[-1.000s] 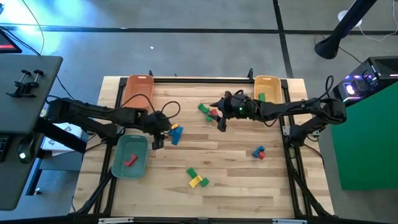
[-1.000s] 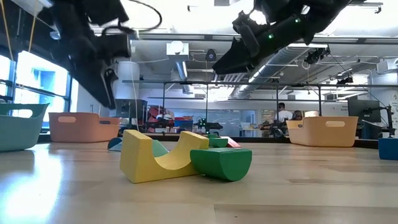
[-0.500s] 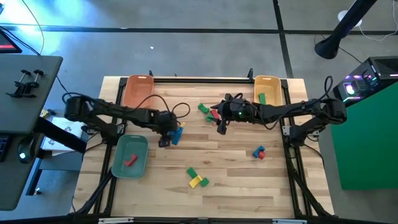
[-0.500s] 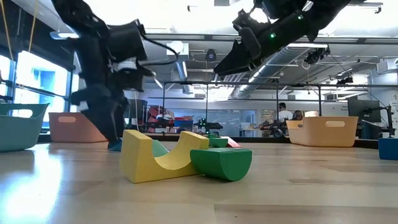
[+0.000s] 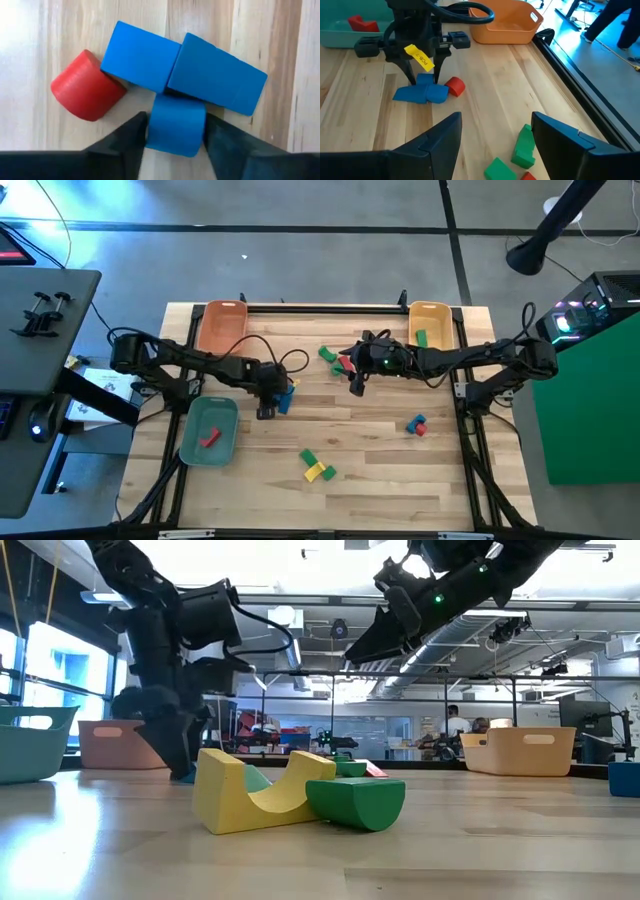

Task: Sort blocks by size
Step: Put the blue half circle block into the orange bin

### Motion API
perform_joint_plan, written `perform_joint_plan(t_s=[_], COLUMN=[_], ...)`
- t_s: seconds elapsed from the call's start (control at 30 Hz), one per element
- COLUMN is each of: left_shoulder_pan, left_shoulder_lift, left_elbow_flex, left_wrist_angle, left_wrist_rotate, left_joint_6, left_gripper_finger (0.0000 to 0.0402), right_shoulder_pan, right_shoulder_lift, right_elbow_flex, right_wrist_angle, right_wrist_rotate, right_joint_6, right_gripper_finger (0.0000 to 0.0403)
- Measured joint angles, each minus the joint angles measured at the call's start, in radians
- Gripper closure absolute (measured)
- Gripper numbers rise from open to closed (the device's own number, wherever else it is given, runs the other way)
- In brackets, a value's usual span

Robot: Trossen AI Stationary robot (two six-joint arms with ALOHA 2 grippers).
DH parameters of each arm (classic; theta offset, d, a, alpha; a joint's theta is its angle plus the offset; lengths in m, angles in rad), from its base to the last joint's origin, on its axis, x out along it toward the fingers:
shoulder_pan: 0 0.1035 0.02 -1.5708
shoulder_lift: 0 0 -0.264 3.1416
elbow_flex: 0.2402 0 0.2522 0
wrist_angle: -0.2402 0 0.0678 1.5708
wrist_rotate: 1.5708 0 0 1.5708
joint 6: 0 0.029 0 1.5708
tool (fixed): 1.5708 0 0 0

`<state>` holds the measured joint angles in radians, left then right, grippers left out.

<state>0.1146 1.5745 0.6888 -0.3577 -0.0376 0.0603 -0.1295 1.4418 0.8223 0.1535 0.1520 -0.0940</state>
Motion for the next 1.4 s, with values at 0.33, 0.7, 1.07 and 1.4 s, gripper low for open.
perform_joint_plan(t_s=[0.33, 0.7, 1.07, 1.4], left_shoulder_pan=[-0.004, 0.286, 0.815, 0.813], left_shoulder_lift=[-0.037, -0.073, 0.006, 0.044], left_elbow_flex=[0.153, 0.634, 0.482, 0.397], left_wrist_angle=[-0.378, -0.976, -0.893, -0.683], left_wrist_rotate=[-0.196, -0.611, -0.33, -0.303], left_joint_6=[-0.088, -0.464, -0.316, -0.356], left_gripper_finger=[0.0303, 0.0303, 0.0303, 0.0295], right_shoulder_pan=[0.0, -0.003, -0.03, -0.041], right_shoulder_lift=[0.0, 0.0, 0.0, 0.0], right_elbow_flex=[0.0, 0.0, 0.0, 0.0], right_wrist_angle=[0.0, -0.002, -0.055, -0.068], right_wrist_rotate=[-0.003, -0.002, -0.002, -0.007], right_joint_6=[-0.038, -0.145, -0.203, -0.224], right_gripper_finger=[0.0167, 0.0167, 0.0167, 0.0167])
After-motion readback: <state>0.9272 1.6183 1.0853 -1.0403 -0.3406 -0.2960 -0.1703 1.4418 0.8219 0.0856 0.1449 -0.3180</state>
